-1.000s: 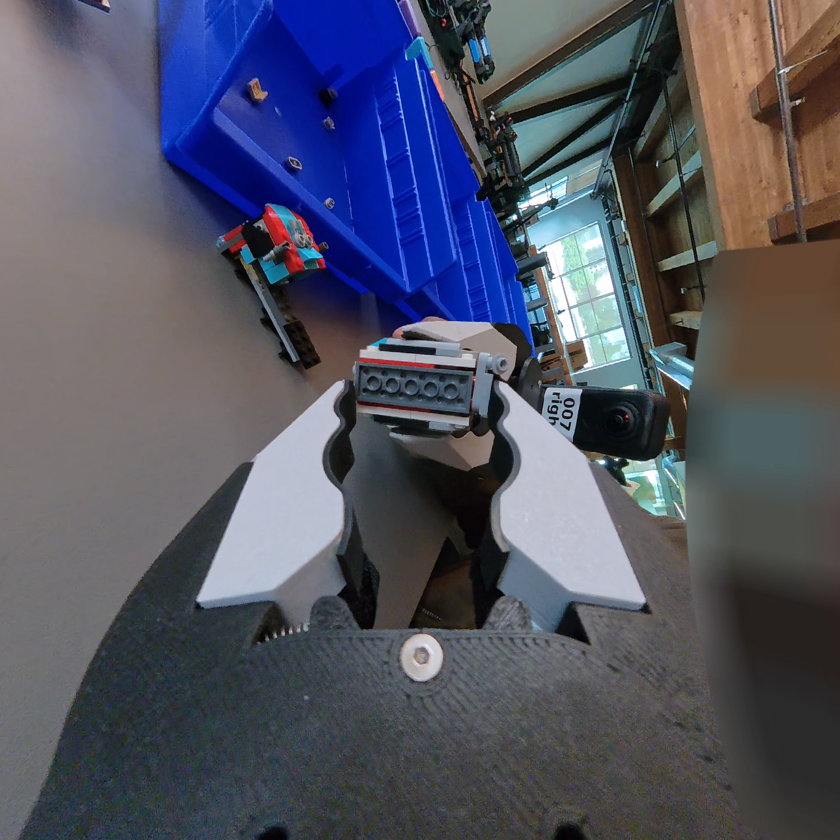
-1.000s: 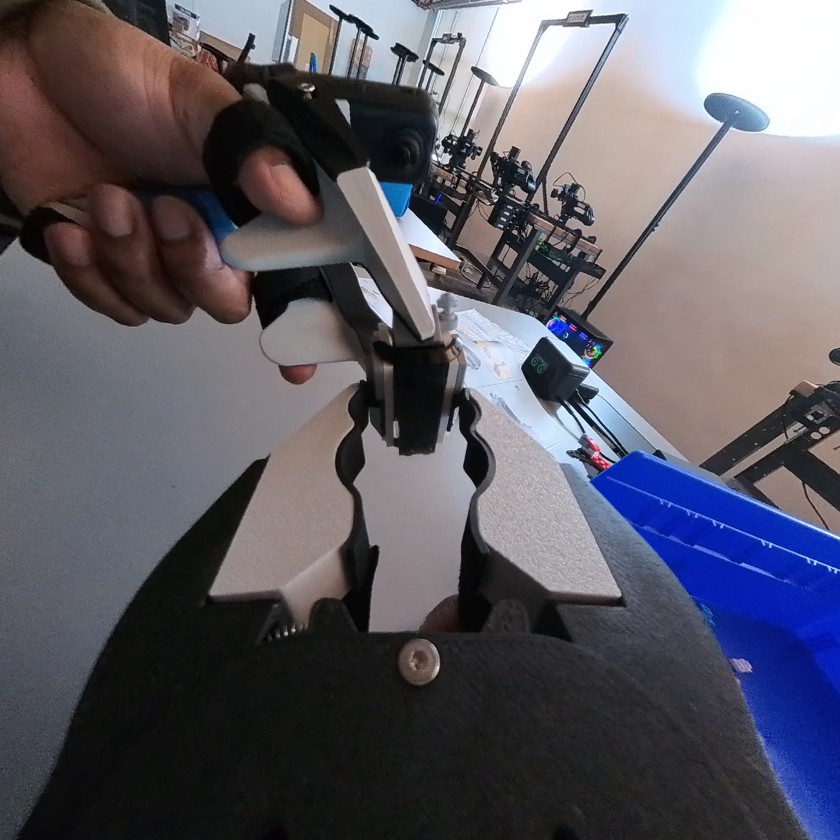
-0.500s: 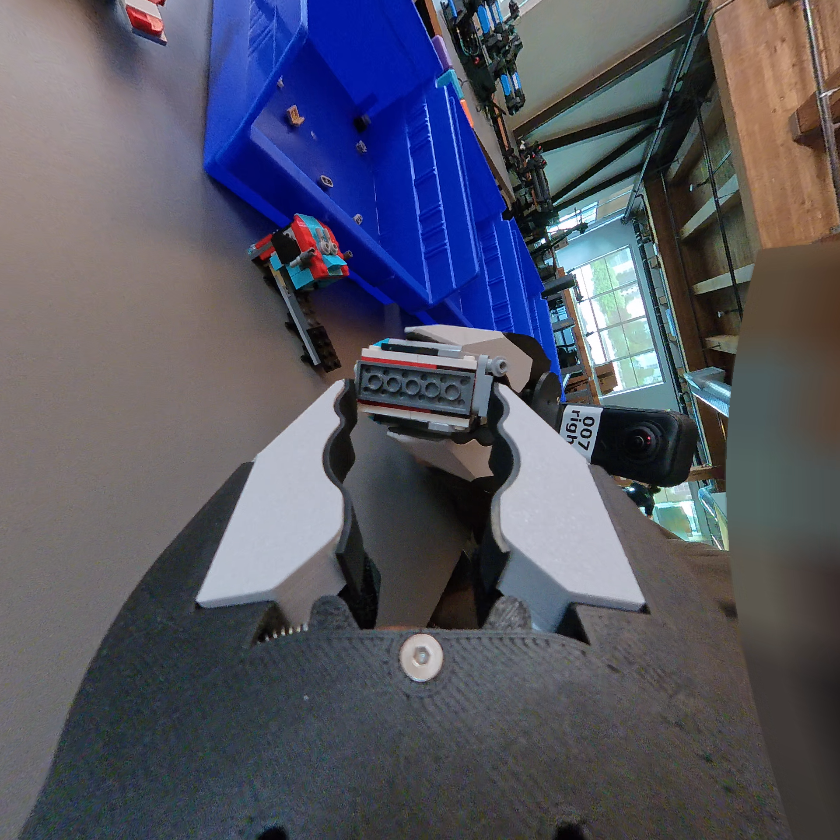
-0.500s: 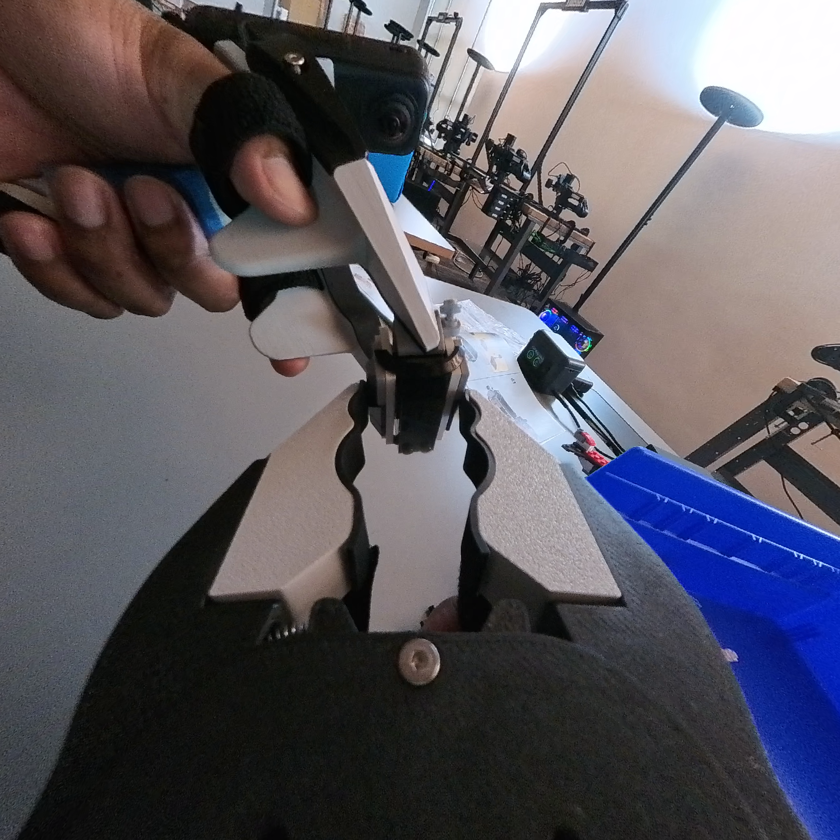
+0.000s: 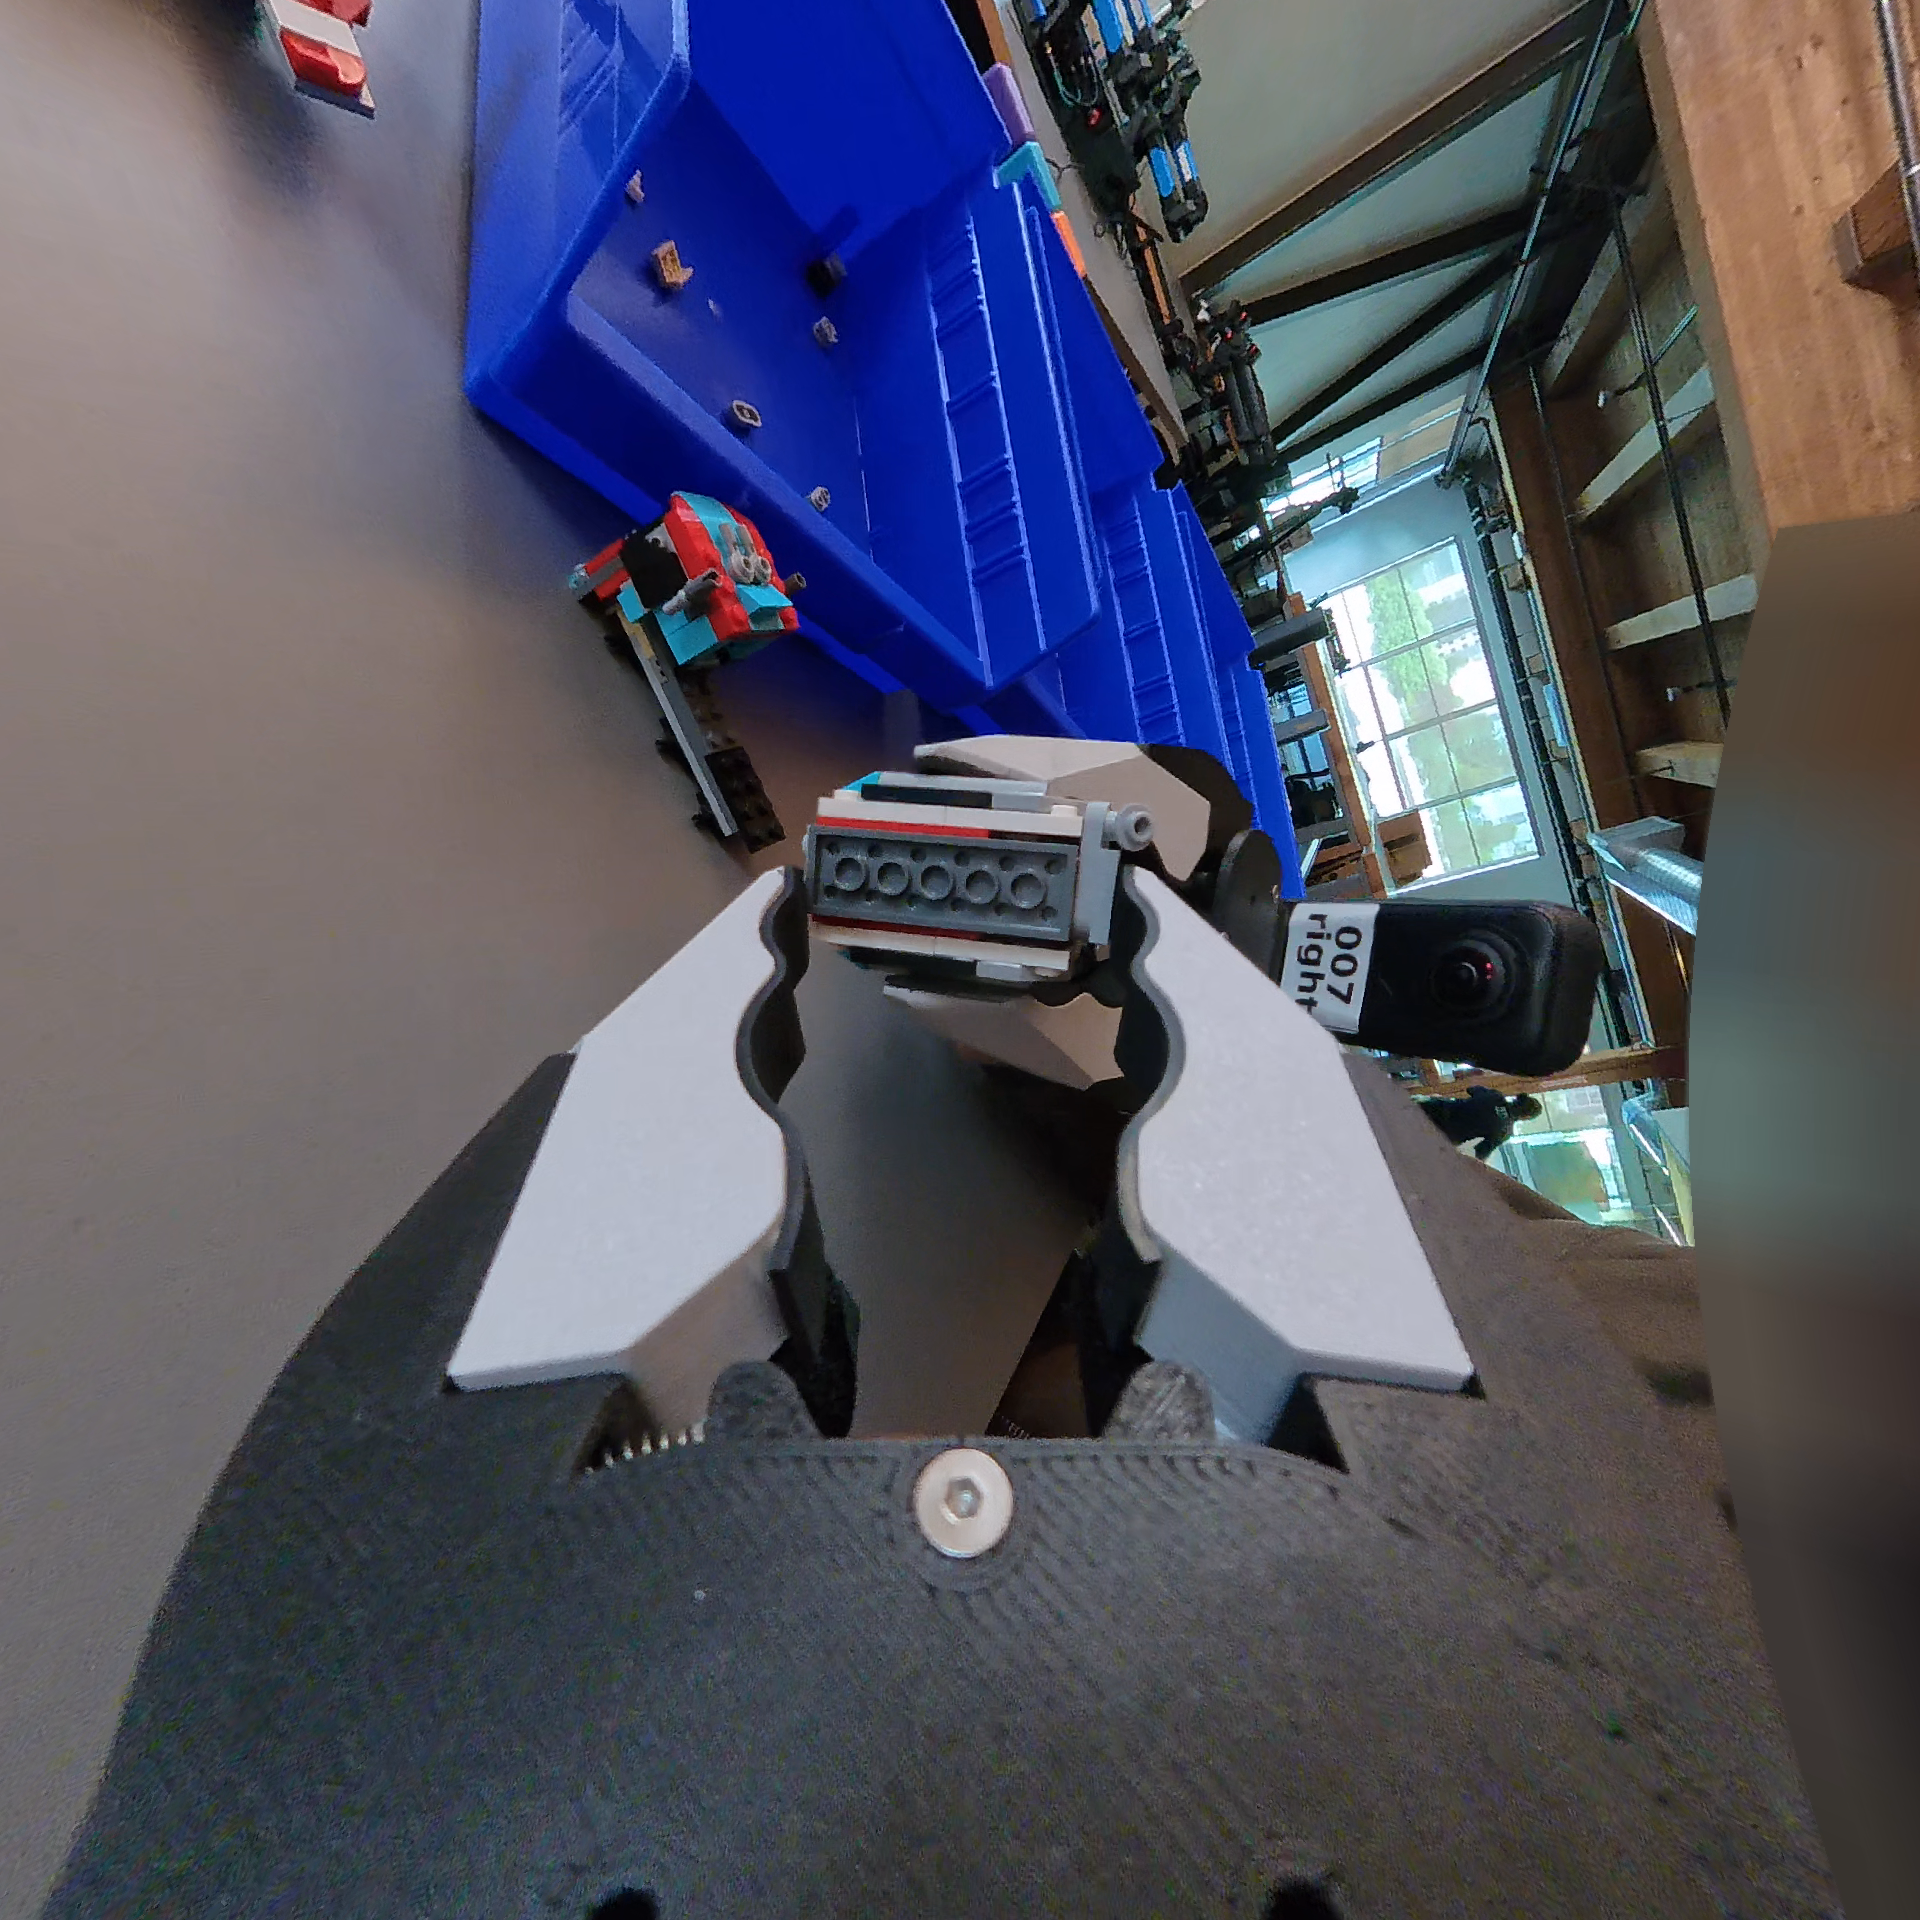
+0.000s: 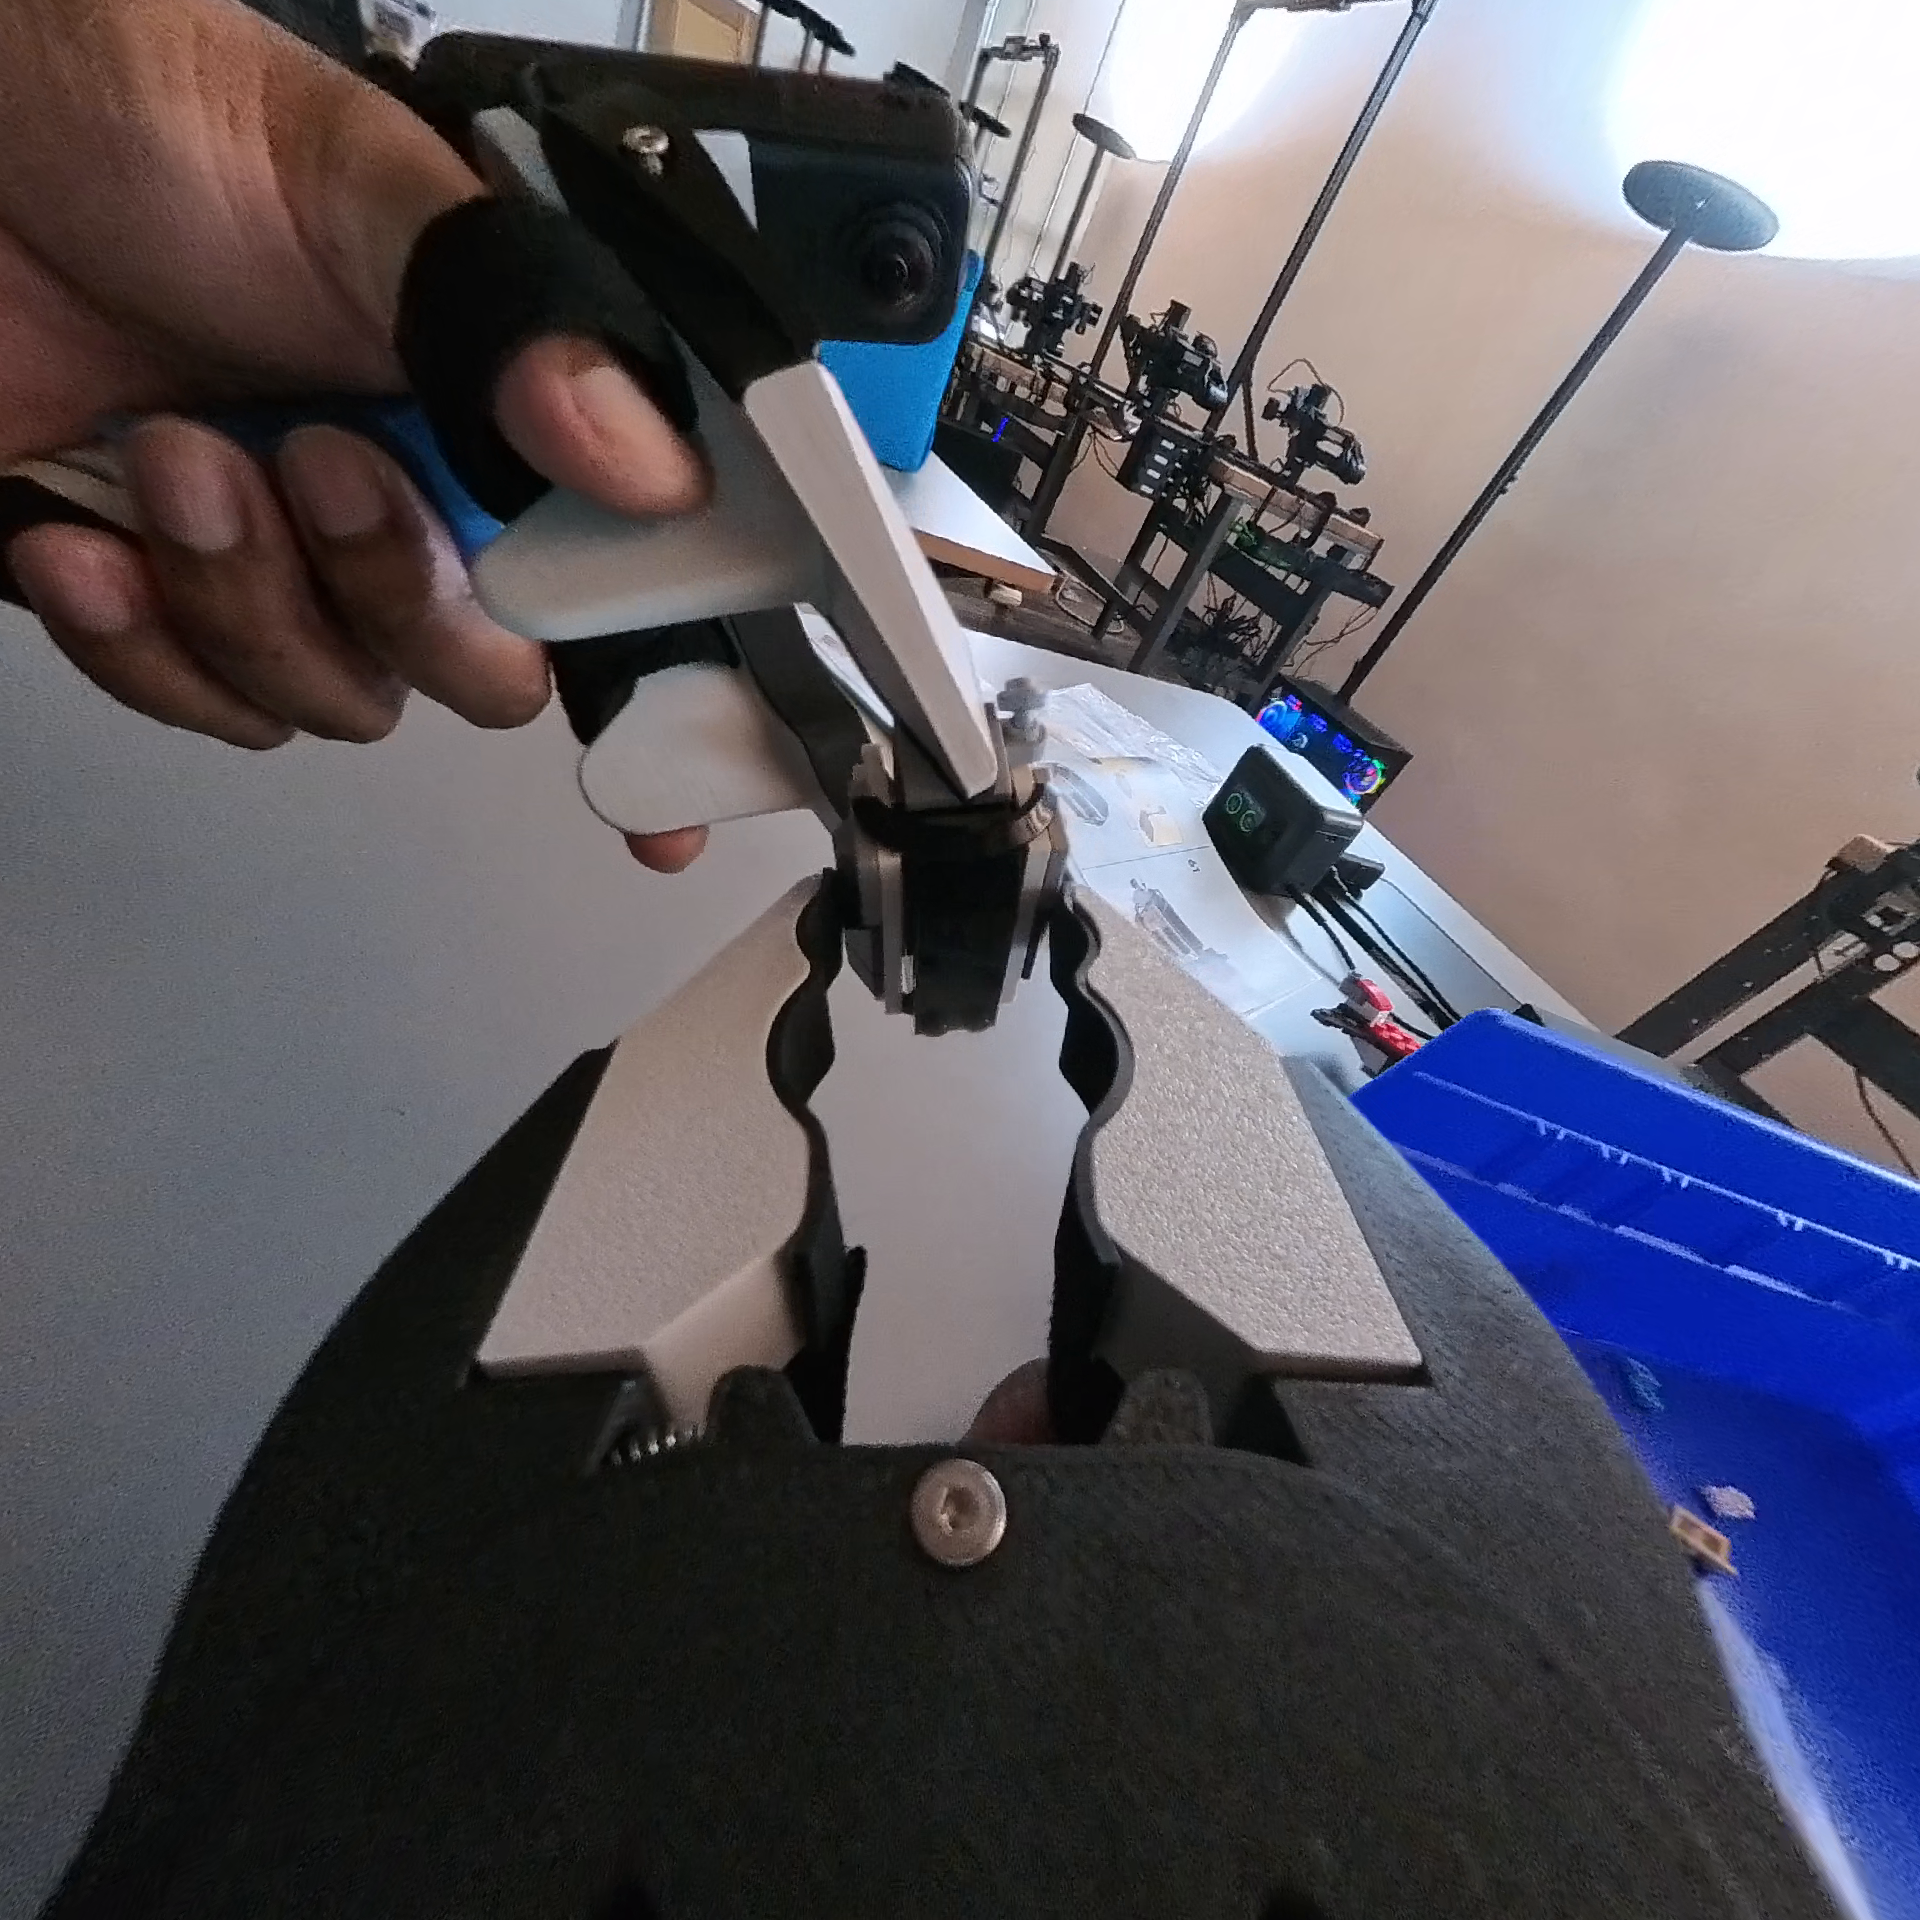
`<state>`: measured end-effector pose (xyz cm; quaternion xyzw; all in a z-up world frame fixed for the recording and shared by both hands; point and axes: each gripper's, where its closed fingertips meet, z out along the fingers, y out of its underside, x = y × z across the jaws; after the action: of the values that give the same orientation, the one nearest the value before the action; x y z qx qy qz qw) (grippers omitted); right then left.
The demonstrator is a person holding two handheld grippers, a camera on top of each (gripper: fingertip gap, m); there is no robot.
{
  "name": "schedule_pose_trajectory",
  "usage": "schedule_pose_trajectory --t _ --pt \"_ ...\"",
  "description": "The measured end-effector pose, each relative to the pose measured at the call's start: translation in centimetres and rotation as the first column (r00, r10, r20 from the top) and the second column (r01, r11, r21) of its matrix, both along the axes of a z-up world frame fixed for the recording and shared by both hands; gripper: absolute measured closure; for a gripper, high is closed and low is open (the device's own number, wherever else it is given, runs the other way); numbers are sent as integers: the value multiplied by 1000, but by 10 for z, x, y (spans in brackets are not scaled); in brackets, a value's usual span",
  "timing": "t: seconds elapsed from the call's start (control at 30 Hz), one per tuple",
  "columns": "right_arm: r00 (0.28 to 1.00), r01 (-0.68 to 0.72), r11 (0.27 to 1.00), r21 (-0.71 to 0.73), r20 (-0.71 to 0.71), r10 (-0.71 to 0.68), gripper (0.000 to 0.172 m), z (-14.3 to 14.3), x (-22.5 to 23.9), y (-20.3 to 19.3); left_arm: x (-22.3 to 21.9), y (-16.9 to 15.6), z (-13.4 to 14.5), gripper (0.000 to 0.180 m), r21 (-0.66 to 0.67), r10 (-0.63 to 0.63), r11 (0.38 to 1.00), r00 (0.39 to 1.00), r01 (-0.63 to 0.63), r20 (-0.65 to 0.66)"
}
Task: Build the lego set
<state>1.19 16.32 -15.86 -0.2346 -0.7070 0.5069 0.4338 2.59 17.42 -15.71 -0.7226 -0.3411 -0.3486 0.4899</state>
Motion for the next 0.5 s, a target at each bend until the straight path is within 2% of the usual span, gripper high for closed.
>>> schedule_pose_trajectory --t 0.1,0.3,0.43,0.5 --pt "1000 -15 999 -41 25 16 130 0 0 -1 1 0 1 119 -4 -12 1000 1000 12 11" --pt "997 -41 990 -134 66 50 130 3 1 0 4 -2 5 101 3 -39 999 999 39 -15" --pt "987 -76 973 -217 125 105 130 2 2 -1 -5 -8 13 90 36 -33 999 994 37 -105" --pt "974 -97 957 -275 171 148 130 1 3 -2 -10 -11 23 90 116 -33 992 984 53 -172"
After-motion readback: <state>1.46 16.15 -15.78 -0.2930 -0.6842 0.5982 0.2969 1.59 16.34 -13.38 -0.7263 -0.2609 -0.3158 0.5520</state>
